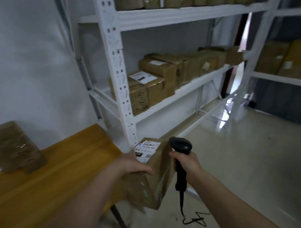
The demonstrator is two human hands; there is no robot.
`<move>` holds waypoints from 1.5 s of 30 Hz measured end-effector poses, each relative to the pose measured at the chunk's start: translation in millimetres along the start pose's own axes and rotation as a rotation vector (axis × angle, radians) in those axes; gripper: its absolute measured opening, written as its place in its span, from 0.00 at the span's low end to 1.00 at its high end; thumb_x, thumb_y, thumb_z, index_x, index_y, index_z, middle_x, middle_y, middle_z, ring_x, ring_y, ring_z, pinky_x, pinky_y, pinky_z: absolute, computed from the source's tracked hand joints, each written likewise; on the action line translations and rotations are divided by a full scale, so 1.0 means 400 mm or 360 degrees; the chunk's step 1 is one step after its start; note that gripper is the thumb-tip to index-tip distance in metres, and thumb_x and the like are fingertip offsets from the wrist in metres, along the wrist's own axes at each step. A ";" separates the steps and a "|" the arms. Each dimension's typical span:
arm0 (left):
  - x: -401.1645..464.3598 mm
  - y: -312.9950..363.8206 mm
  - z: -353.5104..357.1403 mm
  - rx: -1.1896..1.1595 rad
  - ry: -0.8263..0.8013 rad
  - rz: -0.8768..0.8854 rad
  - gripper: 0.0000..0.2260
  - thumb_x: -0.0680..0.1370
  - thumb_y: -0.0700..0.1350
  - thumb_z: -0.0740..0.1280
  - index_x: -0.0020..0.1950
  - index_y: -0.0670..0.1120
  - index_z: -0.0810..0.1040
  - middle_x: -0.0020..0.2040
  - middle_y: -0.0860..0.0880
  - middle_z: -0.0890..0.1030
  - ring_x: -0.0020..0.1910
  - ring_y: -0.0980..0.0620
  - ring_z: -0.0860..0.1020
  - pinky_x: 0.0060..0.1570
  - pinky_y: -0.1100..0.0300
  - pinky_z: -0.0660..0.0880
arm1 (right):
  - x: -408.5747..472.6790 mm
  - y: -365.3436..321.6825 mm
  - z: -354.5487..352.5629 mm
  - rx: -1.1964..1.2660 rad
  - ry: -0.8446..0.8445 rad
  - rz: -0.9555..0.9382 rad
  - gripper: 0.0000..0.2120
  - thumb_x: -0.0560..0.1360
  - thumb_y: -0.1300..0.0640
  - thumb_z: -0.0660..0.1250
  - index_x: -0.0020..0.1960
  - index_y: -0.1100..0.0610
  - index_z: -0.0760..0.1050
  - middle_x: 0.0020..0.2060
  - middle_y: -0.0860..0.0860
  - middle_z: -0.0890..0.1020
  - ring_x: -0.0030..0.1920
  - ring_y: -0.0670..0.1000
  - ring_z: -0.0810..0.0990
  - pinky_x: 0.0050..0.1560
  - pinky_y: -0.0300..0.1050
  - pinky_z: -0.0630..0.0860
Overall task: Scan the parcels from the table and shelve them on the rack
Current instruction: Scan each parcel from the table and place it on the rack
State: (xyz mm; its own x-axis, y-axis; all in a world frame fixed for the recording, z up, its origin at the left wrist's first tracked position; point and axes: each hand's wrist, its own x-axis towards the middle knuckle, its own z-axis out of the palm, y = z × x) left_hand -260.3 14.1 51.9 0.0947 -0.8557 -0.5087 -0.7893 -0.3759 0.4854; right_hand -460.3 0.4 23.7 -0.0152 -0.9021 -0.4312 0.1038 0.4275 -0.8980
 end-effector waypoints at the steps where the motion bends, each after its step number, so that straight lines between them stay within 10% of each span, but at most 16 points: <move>1: 0.000 0.033 0.021 0.0018 0.0010 0.0030 0.54 0.46 0.68 0.74 0.70 0.53 0.66 0.63 0.51 0.75 0.60 0.49 0.73 0.61 0.55 0.74 | -0.012 -0.006 -0.043 0.0034 0.0040 -0.0005 0.05 0.71 0.64 0.71 0.42 0.64 0.76 0.29 0.56 0.73 0.28 0.54 0.72 0.31 0.45 0.70; 19: 0.179 0.509 0.180 0.0057 0.0093 0.0390 0.57 0.46 0.68 0.76 0.72 0.51 0.63 0.61 0.47 0.72 0.61 0.47 0.71 0.60 0.51 0.75 | 0.006 -0.146 -0.467 0.0505 0.0489 -0.0212 0.03 0.71 0.66 0.69 0.42 0.62 0.75 0.29 0.55 0.72 0.29 0.52 0.71 0.35 0.48 0.70; 24: 0.306 0.646 0.188 -0.0029 0.0064 0.0537 0.44 0.47 0.65 0.76 0.61 0.53 0.71 0.53 0.52 0.77 0.52 0.52 0.76 0.53 0.55 0.78 | 0.129 -0.213 -0.546 0.0497 0.0581 -0.0220 0.03 0.70 0.67 0.68 0.41 0.63 0.74 0.31 0.57 0.72 0.29 0.52 0.71 0.33 0.46 0.70; 32: 0.573 0.895 0.094 -0.0149 -0.0011 0.0653 0.39 0.49 0.65 0.77 0.57 0.57 0.73 0.51 0.55 0.79 0.52 0.54 0.77 0.53 0.55 0.79 | 0.418 -0.446 -0.637 0.0480 0.0613 -0.0281 0.04 0.71 0.68 0.69 0.45 0.67 0.76 0.32 0.59 0.76 0.33 0.56 0.75 0.39 0.50 0.74; 38: 0.734 1.096 -0.031 -0.0233 0.0037 0.0718 0.54 0.43 0.70 0.77 0.67 0.56 0.67 0.60 0.51 0.75 0.58 0.49 0.74 0.58 0.52 0.77 | 0.600 -0.646 -0.662 0.0433 0.0634 -0.0479 0.08 0.71 0.67 0.71 0.50 0.65 0.79 0.47 0.64 0.84 0.48 0.62 0.83 0.47 0.51 0.80; 45: 0.804 1.301 -0.097 -0.0514 -0.0041 0.0859 0.48 0.48 0.65 0.78 0.65 0.53 0.71 0.56 0.51 0.78 0.54 0.50 0.77 0.55 0.54 0.78 | 0.670 -0.719 -0.704 0.0475 0.0670 -0.0648 0.08 0.72 0.62 0.73 0.50 0.58 0.78 0.41 0.54 0.81 0.42 0.52 0.79 0.37 0.42 0.72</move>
State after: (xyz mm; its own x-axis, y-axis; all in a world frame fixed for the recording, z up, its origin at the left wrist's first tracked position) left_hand -616.8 -470.6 168.5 -0.2836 -0.9476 -0.1469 -0.4984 0.0148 0.8668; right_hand -774.2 -347.8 142.0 -0.4929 -0.8626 -0.1135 0.2778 -0.0324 -0.9601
